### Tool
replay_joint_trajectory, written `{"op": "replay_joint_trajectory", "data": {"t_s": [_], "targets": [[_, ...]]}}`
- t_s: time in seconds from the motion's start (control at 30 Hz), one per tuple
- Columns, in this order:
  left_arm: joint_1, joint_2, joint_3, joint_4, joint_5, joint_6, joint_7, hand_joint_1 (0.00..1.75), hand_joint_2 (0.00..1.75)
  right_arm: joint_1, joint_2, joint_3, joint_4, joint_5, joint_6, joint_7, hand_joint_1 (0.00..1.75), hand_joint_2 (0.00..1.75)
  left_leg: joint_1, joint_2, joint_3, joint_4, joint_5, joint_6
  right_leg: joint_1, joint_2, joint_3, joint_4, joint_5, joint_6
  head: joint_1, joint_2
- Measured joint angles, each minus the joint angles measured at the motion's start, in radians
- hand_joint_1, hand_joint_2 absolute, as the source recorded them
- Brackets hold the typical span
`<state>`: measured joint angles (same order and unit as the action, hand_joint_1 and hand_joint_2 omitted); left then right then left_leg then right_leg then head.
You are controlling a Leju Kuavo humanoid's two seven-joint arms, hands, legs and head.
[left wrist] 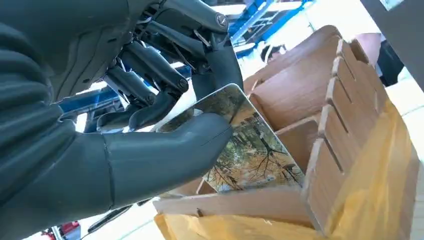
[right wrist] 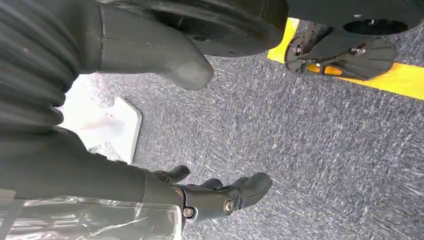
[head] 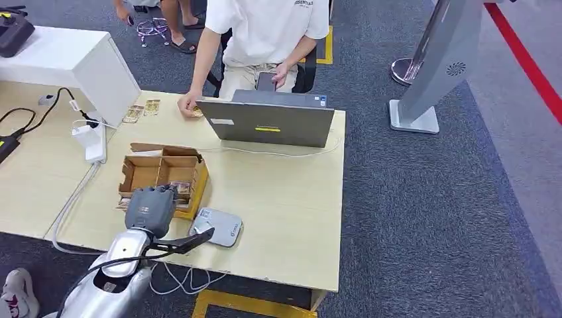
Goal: Pass the card to the sensor for recognition and then transmit it.
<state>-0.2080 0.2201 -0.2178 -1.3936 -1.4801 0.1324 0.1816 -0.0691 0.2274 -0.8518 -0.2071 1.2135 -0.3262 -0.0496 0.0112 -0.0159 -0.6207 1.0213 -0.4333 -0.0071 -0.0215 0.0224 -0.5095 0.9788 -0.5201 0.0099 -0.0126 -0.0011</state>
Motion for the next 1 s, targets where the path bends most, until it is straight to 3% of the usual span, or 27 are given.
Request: {"op": "replay_joint_trajectory", "data": {"t_s": [0.13, 0.3, 0.4, 0.57, 0.7, 0.83, 0.87, 0.93, 1.0], "targets": [[0.034, -0.005, 0.000, -0.080, -0.008, 0.067, -0.022, 1.75, 1.75, 0.001, 0.001, -0.002, 0.000, -0.007, 0.000, 0.000, 0.00, 1.75, 0.000, 0.000, 0.000, 0.000, 0.000, 0.000, 0.000, 0.000, -0.001, 0.000, 0.000, 0.000, 0.000, 0.000], [0.073, -0.012, 0.000, -0.196, -0.008, 0.087, -0.037, 1.75, 1.75, 0.002, 0.010, -0.014, -0.001, -0.019, -0.030, 0.005, 0.00, 1.75, 0.000, 0.000, 0.000, 0.000, 0.000, 0.000, 0.000, 0.000, -0.001, 0.000, 0.000, 0.000, 0.000, 0.000], [0.100, -0.010, -0.016, -0.319, 0.012, 0.113, -0.057, 1.75, 1.75, 0.004, 0.021, -0.026, -0.001, -0.031, -0.068, 0.004, 0.00, 1.75, 0.000, 0.000, 0.000, 0.000, 0.000, 0.000, 0.000, 0.000, -0.002, 0.000, 0.000, 0.000, 0.000, 0.000], [0.104, 0.008, -0.050, -0.486, 0.066, 0.118, -0.064, 1.75, 1.75, 0.005, 0.026, -0.042, -0.001, -0.035, -0.072, 0.002, 0.00, 1.75, 0.000, 0.000, 0.000, 0.000, 0.000, 0.000, 0.000, 0.000, -0.001, 0.000, 0.000, 0.000, 0.000, 0.000], [0.051, 0.013, -0.051, -0.569, 0.071, 0.232, -0.087, 1.75, 1.75, 0.005, 0.027, -0.043, -0.001, -0.008, -0.072, 0.004, 0.00, 1.75, 0.000, -0.001, 0.000, 0.000, 0.000, 0.000, 0.000, -0.002, -0.001, 0.000, 0.000, 0.000, 0.000, 0.000], [-0.125, 0.009, -0.048, -0.538, -0.032, 0.299, -0.100, 1.75, 1.75, 0.000, 0.027, -0.026, -0.001, 0.049, -0.072, 0.007, 0.00, 1.75, 0.000, -0.005, 0.000, 0.000, 0.002, 0.001, 0.000, -0.006, 0.000, 0.000, 0.001, 0.000, 0.000, 0.000], [-0.174, 0.015, -0.043, -0.497, -0.062, 0.303, -0.072, 1.75, 1.75, -0.001, 0.027, -0.019, -0.001, 0.059, -0.072, 0.007, 0.00, 1.75, 0.000, -0.005, 0.000, 0.000, 0.003, 0.001, 0.000, -0.005, 0.000, 0.000, 0.001, 0.000, 0.000, 0.000], [-0.289, 0.073, -0.060, -0.351, -0.079, 0.313, 0.072, 1.75, 1.75, -0.006, 0.027, -0.007, 0.000, 0.066, -0.072, 0.004, 0.00, 1.75, 0.001, -0.003, 0.001, 0.000, 0.004, -0.001, 0.001, -0.003, -0.001, 0.001, 0.003, -0.003, 0.000, 0.000], [-0.370, 0.117, -0.093, -0.185, -0.084, 0.343, 0.161, 1.75, 1.75, -0.007, 0.027, 0.001, 0.001, 0.069, -0.072, 0.005, 0.00, 1.75, 0.001, -0.001, 0.002, 0.000, 0.005, -0.001, 0.001, -0.001, -0.001, 0.001, 0.004, -0.003, -0.001, 0.000]]}}
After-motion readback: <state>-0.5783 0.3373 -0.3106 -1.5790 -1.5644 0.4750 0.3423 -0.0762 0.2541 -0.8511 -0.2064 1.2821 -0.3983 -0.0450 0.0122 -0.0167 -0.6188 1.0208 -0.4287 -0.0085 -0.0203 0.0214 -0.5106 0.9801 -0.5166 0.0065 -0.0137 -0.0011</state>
